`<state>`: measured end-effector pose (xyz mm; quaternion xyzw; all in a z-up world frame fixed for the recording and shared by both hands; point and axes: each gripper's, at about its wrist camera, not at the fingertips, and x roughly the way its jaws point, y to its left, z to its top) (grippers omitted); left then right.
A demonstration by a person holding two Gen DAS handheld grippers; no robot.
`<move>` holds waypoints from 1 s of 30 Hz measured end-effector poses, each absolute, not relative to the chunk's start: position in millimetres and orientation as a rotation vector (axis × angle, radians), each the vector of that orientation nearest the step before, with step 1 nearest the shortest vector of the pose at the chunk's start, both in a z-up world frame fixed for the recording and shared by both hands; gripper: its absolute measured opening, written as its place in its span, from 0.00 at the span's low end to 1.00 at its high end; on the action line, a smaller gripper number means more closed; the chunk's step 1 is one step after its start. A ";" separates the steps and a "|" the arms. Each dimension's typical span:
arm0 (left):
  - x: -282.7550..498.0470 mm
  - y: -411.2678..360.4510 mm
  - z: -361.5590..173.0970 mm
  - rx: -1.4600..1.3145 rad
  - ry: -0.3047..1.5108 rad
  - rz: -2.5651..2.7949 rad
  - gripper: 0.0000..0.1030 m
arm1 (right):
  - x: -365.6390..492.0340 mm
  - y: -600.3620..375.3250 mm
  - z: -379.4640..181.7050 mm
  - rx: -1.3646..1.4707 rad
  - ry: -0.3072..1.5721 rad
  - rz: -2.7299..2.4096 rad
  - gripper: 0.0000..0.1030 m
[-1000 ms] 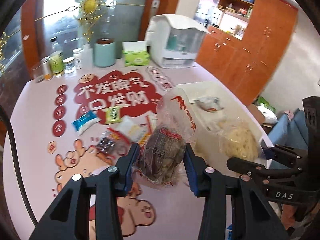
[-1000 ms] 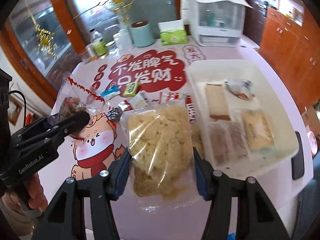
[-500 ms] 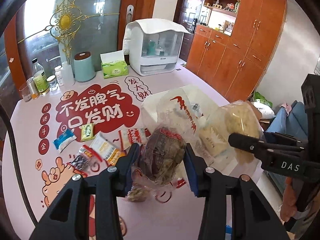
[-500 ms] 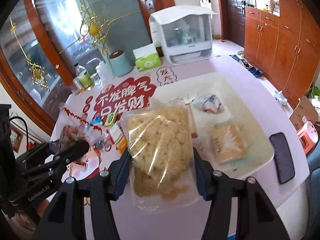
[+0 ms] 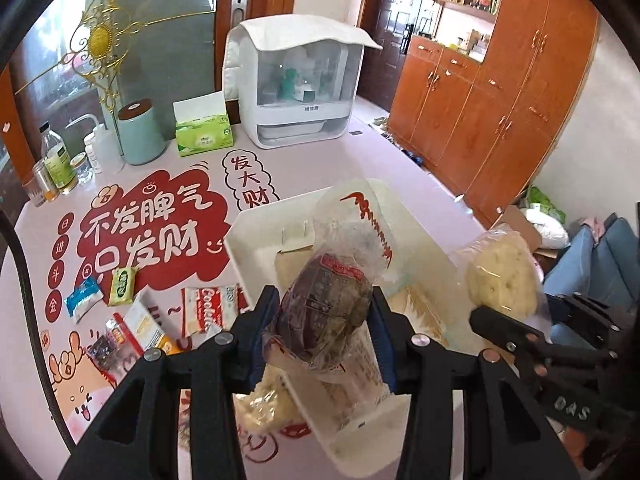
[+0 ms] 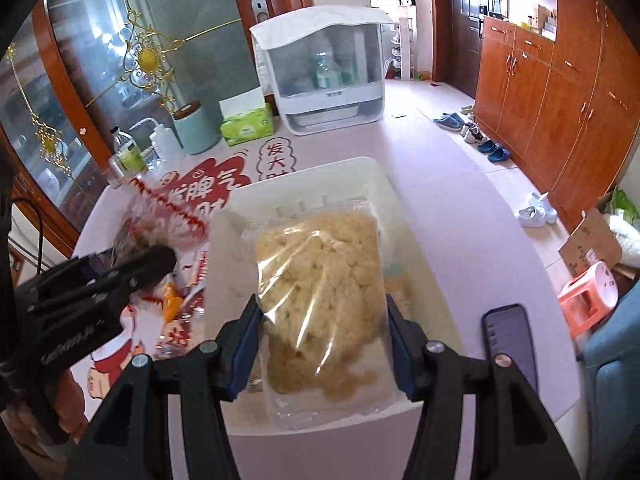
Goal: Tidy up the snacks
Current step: 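Carry the nut bag and cake bag into the white tray and open both tools, then withdraw both tools from the tray back toward the snack pile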
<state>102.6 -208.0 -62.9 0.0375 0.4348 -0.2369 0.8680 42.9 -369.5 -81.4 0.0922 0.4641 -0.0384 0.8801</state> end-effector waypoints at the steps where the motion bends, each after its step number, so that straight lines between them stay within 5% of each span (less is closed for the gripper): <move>1: 105.9 -214.8 -64.9 0.088 0.915 -0.488 0.43 | 44.3 -372.9 -81.5 0.185 0.969 -0.084 0.55; 4: 110.4 -231.8 -69.8 0.125 0.920 -0.460 0.49 | 49.1 -383.4 -83.4 0.164 0.981 -0.086 0.56; 5: 110.7 -235.0 -70.5 0.134 0.923 -0.451 0.68 | 50.7 -387.0 -85.0 0.160 0.989 -0.088 0.56; 7: 110.6 -238.6 -72.6 0.140 0.929 -0.432 0.89 | 53.9 -392.2 -90.6 0.146 1.006 -0.097 0.56; 30: 65.1 -162.8 -94.3 0.096 0.991 -0.303 0.90 | 52.7 -373.9 -113.0 0.194 1.086 -0.040 0.58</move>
